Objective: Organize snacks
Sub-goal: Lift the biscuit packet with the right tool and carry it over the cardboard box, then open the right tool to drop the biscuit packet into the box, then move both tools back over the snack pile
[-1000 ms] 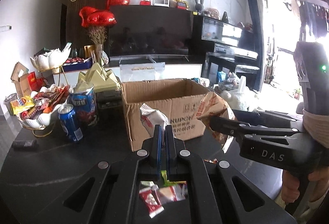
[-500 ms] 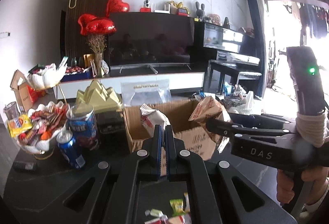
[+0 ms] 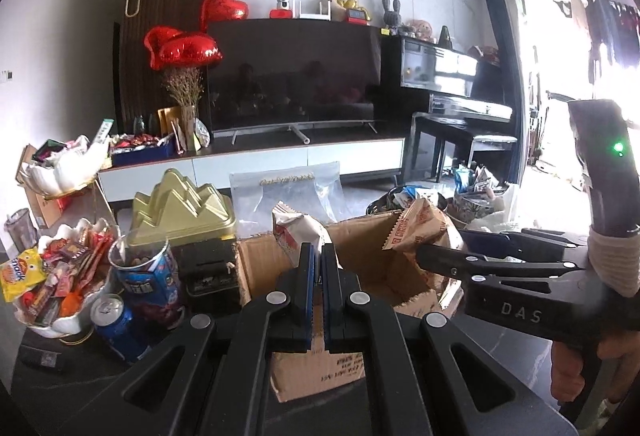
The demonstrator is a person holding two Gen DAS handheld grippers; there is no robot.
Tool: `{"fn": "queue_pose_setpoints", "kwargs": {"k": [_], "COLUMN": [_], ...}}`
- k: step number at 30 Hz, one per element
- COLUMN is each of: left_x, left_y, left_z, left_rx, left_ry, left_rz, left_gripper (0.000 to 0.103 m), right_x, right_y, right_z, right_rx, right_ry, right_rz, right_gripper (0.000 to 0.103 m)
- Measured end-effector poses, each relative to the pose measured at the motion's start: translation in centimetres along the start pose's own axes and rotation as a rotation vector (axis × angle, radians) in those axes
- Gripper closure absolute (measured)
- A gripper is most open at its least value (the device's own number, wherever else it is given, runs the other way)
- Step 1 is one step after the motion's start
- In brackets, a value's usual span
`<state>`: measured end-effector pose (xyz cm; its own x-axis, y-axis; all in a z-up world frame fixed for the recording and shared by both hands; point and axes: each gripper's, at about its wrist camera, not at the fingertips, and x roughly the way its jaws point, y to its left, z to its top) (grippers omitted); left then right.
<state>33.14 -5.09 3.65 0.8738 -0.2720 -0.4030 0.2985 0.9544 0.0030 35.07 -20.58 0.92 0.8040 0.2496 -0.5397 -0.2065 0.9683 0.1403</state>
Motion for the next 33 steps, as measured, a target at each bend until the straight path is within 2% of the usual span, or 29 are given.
{"fn": "queue_pose_setpoints", "kwargs": {"k": [4, 5, 6, 7, 9, 15, 26, 33], "left_x": [1.9, 2.3, 2.5, 2.7, 2.7, 0.5, -6.3, -9.3], "left_y": [-0.3, -0.2, -0.1, 0.1, 0.3, 0.2, -0.5, -0.4], "left_z": [0.1, 0.2, 0.2, 0.1, -0.2, -1.3, -2.4, -3.7], "left_rx": [0.019, 0.024, 0.023, 0.017, 0.011, -0.023, -0.034, -0.071], "left_ry": [0.015, 0.024, 0.031, 0.038, 0.059, 0.100, 0.074, 0.085], "left_rz": [0.007, 0.014, 0.022, 0.035, 0.049, 0.081, 0.096, 0.067], "left_gripper": [0.093, 0.088, 0.074, 0.067, 0.066, 0.055, 0.044, 0.040], "right_x": [1.6, 1.9, 2.2, 2.4, 2.2, 0.3, -4.5, -7.6], "right_y": [-0.8, -0.9, -1.0, -1.1, -1.1, -0.4, 1.6, 3.6], "right_z": [0.5, 0.7, 0.7, 0.7, 0.6, -0.8, -3.8, -5.9], "right_rx": [0.005, 0.002, -0.003, -0.005, -0.001, 0.010, 0.018, -0.016], "right_ry": [0.003, 0.004, 0.005, 0.005, 0.002, -0.005, -0.028, -0.058], "right_rz": [-0.011, -0.026, -0.040, -0.062, -0.079, -0.055, 0.013, 0.035], "right_gripper": [0.058, 0.054, 0.046, 0.042, 0.041, 0.041, 0.041, 0.041]}}
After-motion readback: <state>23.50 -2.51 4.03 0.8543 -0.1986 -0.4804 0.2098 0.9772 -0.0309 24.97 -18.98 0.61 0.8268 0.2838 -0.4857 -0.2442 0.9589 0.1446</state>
